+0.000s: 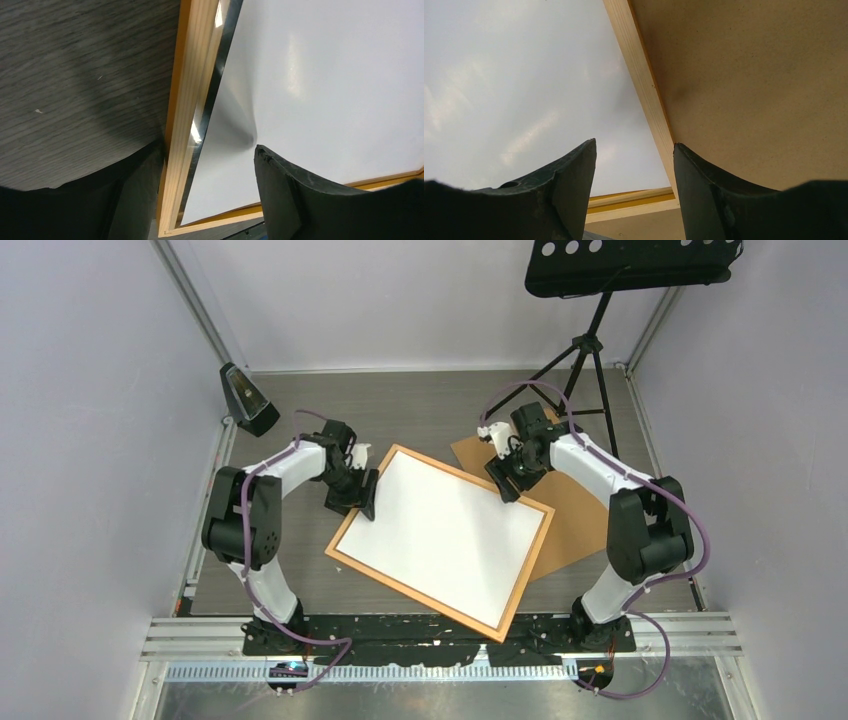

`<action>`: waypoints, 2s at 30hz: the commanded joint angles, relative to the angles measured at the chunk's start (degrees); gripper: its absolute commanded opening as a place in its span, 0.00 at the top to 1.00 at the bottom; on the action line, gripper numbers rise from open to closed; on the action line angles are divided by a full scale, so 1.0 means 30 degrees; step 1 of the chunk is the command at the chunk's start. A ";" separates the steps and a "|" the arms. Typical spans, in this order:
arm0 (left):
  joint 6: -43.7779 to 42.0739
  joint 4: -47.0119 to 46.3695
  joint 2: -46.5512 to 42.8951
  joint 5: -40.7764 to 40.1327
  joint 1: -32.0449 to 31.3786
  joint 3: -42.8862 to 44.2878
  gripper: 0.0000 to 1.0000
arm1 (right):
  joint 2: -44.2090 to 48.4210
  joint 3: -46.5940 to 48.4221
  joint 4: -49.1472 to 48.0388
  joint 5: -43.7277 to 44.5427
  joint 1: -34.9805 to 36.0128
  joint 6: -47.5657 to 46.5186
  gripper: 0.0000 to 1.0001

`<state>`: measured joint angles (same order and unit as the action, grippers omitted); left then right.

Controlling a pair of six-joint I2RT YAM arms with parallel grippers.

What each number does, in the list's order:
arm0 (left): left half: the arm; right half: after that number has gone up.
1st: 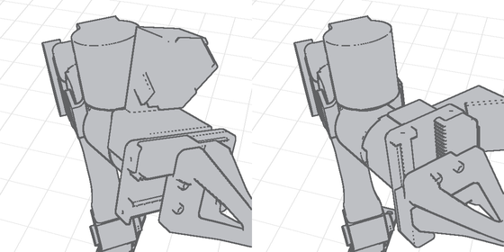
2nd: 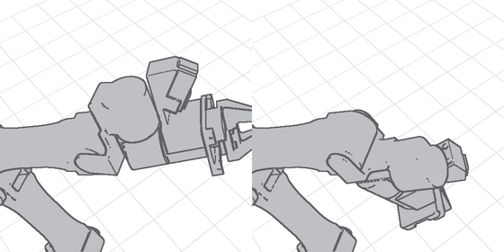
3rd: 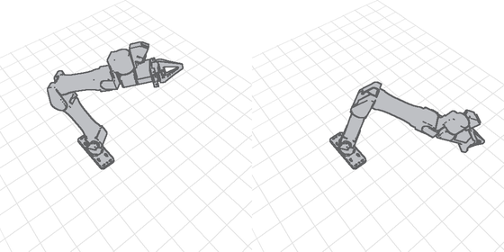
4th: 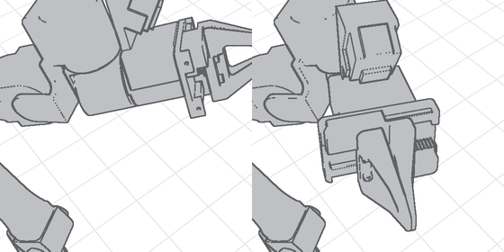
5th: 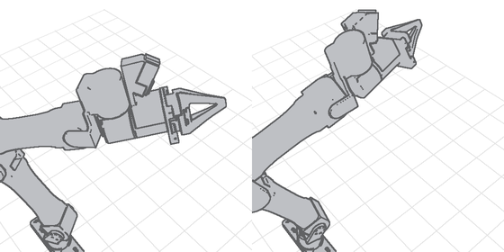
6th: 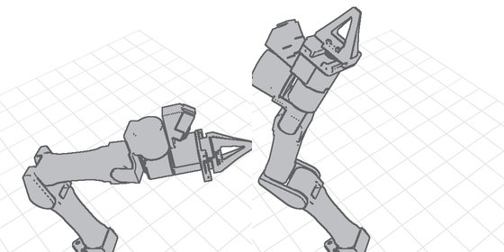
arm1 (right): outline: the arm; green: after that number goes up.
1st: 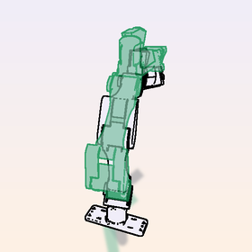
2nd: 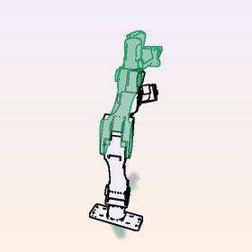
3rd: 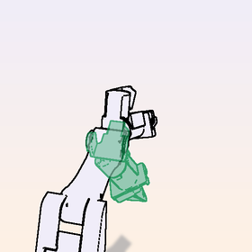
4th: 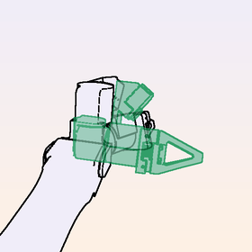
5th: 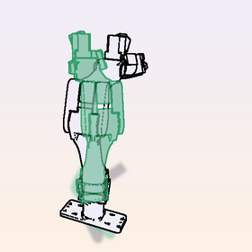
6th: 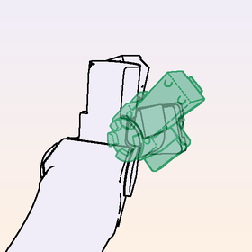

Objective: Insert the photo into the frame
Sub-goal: Move the photo to the center of the board.

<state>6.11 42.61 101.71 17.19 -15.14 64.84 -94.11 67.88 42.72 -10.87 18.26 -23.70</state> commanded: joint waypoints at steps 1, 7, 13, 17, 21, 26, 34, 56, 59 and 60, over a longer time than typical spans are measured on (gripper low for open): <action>0.0222 -0.0488 0.0517 0.0710 -0.0209 -0.0152 0.31 | -0.0474 0.0453 -0.0317 0.0224 -0.0149 -0.0537 0.36; 0.0051 -0.0558 0.0804 0.0364 -0.0257 -0.0066 0.37 | -0.0759 0.0687 -0.0313 -0.0381 -0.0195 -0.0386 0.36; -0.0171 -0.0682 0.0192 0.0054 -0.0236 -0.0092 0.50 | -0.0769 0.0900 -0.0251 -0.0861 -0.0195 -0.0254 0.36; -0.0349 -0.0552 0.0069 0.0058 -0.0037 0.0081 0.60 | -0.0759 0.1163 -0.0066 -0.1245 -0.0181 -0.0213 0.36; -0.0450 -0.0527 -0.0302 0.0160 0.0413 0.0146 0.67 | -0.0708 0.1422 0.0067 -0.1563 -0.0198 -0.0175 0.36; -0.0556 -0.0369 -0.0580 0.0502 0.0969 0.0341 0.76 | -0.0878 0.1765 0.0198 -0.1984 -0.0193 -0.0092 0.36; -0.0903 0.0135 -0.0997 0.0978 0.1958 0.0828 0.98 | -0.1221 0.2395 0.0384 -0.2512 -0.0142 -0.0090 0.36; -0.1639 0.1310 -0.4062 0.1146 0.7239 0.2123 1.00 | -0.1656 0.3177 0.0444 -0.3043 0.0226 -0.0071 0.37; -0.1651 0.1208 -0.4664 0.0930 0.8307 0.1981 1.00 | -0.1683 0.3199 0.0386 -0.3106 0.0239 -0.0069 0.37; -0.1695 0.1236 -0.4889 0.0808 0.8646 0.1969 1.00 | -0.1696 0.3225 0.0397 -0.3134 0.0240 -0.0083 0.37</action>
<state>1.89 46.13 91.24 19.66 7.49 69.91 -99.15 75.33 44.25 -19.11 18.65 -24.03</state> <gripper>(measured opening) 0.001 0.637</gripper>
